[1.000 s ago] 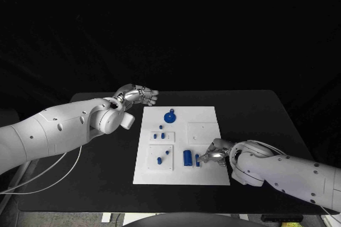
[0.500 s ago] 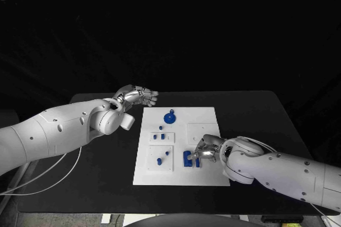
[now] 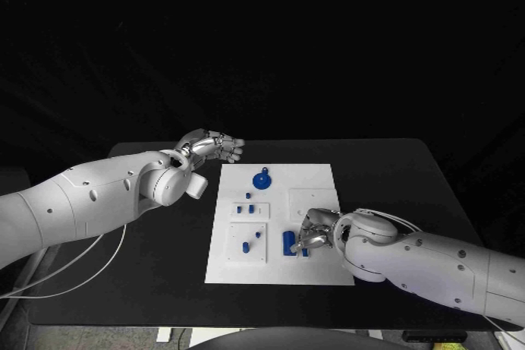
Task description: Assemble the parts on the task board
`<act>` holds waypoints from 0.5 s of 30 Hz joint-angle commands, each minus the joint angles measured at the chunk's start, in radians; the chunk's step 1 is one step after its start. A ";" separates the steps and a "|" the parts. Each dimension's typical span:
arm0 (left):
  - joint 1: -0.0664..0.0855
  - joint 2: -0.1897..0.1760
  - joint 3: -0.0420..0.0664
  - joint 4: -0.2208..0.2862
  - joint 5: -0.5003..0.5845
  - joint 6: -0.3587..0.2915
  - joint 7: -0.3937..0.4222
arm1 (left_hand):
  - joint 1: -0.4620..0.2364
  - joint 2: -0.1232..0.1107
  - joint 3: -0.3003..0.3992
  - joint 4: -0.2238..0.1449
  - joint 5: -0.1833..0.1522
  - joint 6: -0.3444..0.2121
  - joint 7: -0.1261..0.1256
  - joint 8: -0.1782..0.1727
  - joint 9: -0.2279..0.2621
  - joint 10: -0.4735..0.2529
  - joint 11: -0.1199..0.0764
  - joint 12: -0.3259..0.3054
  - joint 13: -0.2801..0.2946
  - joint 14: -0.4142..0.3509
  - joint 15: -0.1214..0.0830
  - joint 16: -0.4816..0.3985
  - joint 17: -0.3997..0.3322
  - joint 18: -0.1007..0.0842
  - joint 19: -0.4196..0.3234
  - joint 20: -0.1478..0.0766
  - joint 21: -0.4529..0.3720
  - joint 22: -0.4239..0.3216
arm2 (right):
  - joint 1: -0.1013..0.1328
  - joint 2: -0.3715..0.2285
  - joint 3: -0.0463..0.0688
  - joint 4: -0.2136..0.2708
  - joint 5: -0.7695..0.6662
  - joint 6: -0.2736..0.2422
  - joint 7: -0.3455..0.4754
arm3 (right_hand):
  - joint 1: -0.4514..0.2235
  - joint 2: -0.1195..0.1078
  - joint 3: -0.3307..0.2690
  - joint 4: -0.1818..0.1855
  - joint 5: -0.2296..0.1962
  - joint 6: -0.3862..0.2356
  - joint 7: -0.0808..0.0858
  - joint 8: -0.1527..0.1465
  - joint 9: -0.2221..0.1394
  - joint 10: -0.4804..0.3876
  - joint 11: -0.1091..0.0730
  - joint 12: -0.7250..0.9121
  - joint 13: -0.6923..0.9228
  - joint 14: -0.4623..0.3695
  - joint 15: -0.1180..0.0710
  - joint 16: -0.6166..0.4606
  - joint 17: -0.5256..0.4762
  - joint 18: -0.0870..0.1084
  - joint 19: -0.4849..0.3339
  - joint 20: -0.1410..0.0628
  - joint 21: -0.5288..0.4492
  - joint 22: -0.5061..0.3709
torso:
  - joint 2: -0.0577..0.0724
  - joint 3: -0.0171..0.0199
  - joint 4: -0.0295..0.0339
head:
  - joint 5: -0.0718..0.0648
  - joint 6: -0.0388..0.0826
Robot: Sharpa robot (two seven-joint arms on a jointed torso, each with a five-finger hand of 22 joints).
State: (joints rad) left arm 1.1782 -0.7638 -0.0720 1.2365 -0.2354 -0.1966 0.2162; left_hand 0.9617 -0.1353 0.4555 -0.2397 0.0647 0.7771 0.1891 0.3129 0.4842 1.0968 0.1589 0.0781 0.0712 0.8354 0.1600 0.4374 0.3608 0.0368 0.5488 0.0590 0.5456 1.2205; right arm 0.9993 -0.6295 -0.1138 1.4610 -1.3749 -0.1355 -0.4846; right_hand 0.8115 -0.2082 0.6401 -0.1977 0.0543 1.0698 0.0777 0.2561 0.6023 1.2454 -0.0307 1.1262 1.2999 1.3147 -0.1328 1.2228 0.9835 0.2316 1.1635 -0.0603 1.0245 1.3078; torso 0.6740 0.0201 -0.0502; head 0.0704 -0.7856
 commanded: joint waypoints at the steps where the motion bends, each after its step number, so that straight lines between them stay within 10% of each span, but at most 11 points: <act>1: 0.001 0.002 0.001 0.001 -0.004 0.012 0.006 | -0.001 -0.001 -0.001 0.005 -0.002 -0.008 0.001 0.006 -0.001 -0.002 -0.001 -0.005 -0.001 0.000 0.003 -0.005 0.001 0.016 0.001 0.003 -0.006 0.002 | -0.005 0.011 -0.003 -0.011 -0.059 0.037 -0.017 | 0.011 0.003 -0.001 -0.006 -0.005 -0.005 0.001 0.005 0.002 0.005 -0.002 0.006 0.001 0.001 -0.005 0.003 0.001 0.030 -0.002 -0.006 0.001 0.016 | 0.000 0.0007 -0.0004 | 0.001 0.000; 15: 0.001 0.002 0.001 0.002 -0.004 0.010 0.005 | -0.002 -0.002 -0.002 0.006 -0.002 -0.008 0.001 0.006 -0.001 -0.002 -0.002 -0.005 -0.001 0.000 0.003 -0.005 0.002 0.016 0.001 0.003 -0.007 0.002 | -0.017 0.037 -0.006 -0.052 -0.057 0.024 -0.024 | -0.003 0.052 -0.018 -0.009 -0.005 -0.002 0.001 0.006 0.002 0.012 -0.002 0.013 0.005 0.000 -0.005 0.003 0.002 0.030 -0.002 -0.002 0.000 0.015 | -0.001 0.0006 -0.0010 | 0.002 -0.001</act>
State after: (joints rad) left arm 1.1782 -0.7638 -0.0720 1.2364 -0.2363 -0.1966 0.2154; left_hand 0.9616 -0.1353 0.4555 -0.2397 0.0647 0.7771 0.1891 0.3129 0.4842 1.0968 0.1589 0.0781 0.0712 0.8354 0.1600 0.4374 0.3616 0.0369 0.5488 0.0590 0.5456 1.2213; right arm 0.9869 -0.5923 -0.1174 1.4175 -1.4114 -0.1252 -0.4962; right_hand 0.8047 -0.1697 0.6300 -0.2069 0.0541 1.0691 0.0785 0.2633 0.6070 1.2494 -0.0342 1.1339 1.3046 1.3162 -0.1313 1.2228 0.9844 0.2316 1.1648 -0.0585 1.0245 1.3078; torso 0.6740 0.0212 -0.0513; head 0.0736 -0.7873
